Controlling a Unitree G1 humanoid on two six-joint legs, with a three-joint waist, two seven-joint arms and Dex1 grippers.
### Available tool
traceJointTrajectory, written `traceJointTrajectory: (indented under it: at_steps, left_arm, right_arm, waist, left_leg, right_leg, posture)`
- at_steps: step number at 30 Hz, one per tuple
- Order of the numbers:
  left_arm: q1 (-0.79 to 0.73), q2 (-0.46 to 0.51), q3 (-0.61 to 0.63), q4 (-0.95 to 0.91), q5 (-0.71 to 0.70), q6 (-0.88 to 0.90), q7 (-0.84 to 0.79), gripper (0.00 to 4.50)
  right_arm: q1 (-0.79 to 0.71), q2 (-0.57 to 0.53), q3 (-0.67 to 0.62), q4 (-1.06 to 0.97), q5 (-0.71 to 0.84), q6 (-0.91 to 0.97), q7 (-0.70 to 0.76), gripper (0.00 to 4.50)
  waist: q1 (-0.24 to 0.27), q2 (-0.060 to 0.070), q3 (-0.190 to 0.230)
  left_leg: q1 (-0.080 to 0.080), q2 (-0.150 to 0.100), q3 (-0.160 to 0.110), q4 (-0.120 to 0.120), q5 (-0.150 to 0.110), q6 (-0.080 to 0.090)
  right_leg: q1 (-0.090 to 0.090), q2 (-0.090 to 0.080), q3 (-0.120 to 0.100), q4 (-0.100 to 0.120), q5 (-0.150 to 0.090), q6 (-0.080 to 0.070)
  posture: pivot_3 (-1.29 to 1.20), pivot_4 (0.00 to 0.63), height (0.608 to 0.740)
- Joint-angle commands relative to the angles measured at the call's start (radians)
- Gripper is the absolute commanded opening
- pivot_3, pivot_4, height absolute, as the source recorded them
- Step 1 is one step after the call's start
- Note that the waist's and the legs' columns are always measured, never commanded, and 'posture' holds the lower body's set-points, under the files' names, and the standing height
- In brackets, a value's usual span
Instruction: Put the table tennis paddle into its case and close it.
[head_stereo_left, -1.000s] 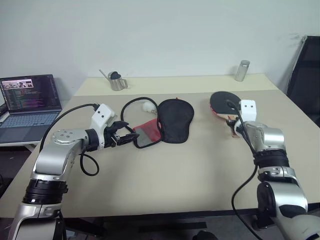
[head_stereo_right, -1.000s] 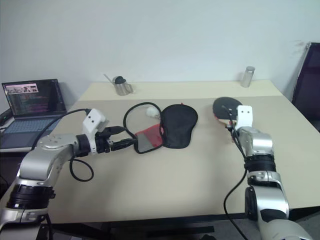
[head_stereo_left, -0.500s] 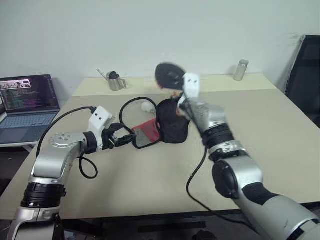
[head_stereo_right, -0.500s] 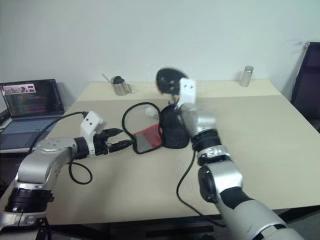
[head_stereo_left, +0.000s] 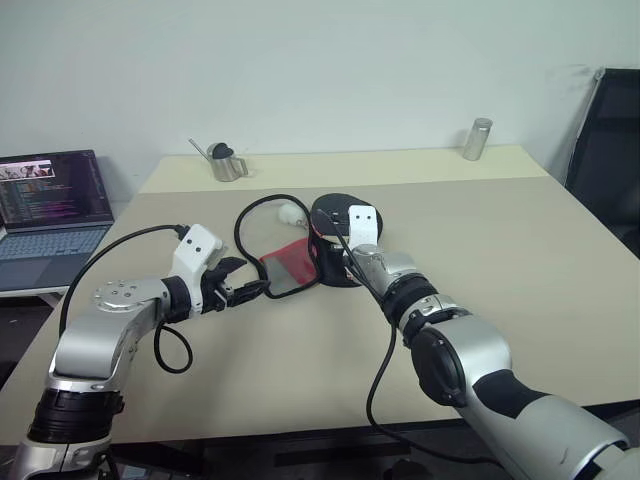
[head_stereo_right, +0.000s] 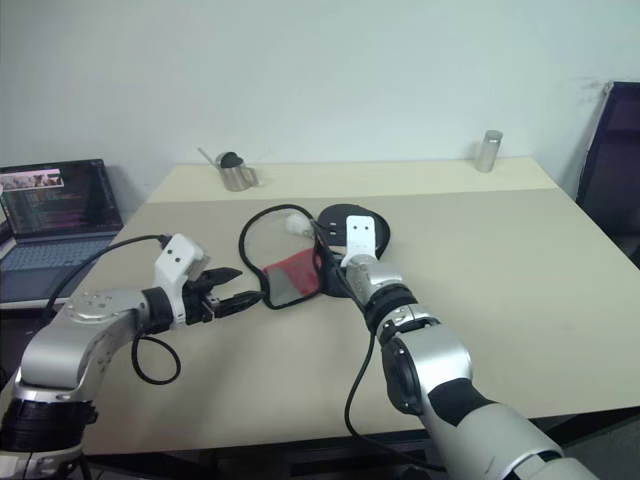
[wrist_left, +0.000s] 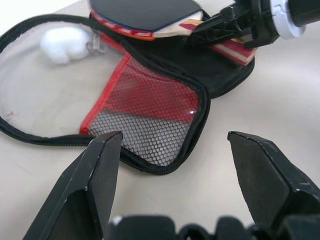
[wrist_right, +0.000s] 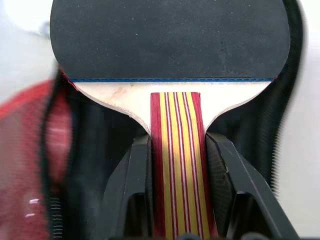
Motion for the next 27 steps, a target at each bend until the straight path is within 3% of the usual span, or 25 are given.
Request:
traceJointTrajectory:
  at_steps: [1,19,27]
  left_arm:
    - [0.004,0.025,0.039,-0.055,-0.016,0.011,0.013,3.68]
    - [0.024,0.036,0.038,-0.090,-0.035,0.040,0.050,3.68]
    - [0.026,0.038,0.040,-0.093,-0.038,0.045,0.056,3.68]
  right_arm:
    - [-0.033,-0.003,-0.003,-0.006,-0.009,-0.051,-0.026,1.09]
    - [-0.036,0.025,-0.012,0.050,-0.001,-0.112,-0.035,1.09]
    - [-0.029,0.048,-0.011,0.054,0.005,-0.154,0.036,1.09]
  waist:
    - [-0.002,0.000,0.000]
    - [-0.005,0.000,0.000]
    - [-0.005,0.000,0.000]
  left_leg:
    - [0.001,0.000,0.000,-0.001,0.000,0.000]
    - [0.002,0.001,0.001,-0.005,0.001,-0.001]
    - [0.002,0.001,0.001,-0.005,0.001,-0.001]
  right_leg:
    - [0.000,0.000,0.000,0.000,0.000,0.000]
    - [-0.001,0.001,0.002,-0.001,0.000,0.000]
    - [-0.001,0.001,0.002,-0.001,0.000,0.000]
  posture:
    - [0.00,0.150,0.740]
    - [0.00,0.150,0.740]
    - [0.00,0.150,0.740]
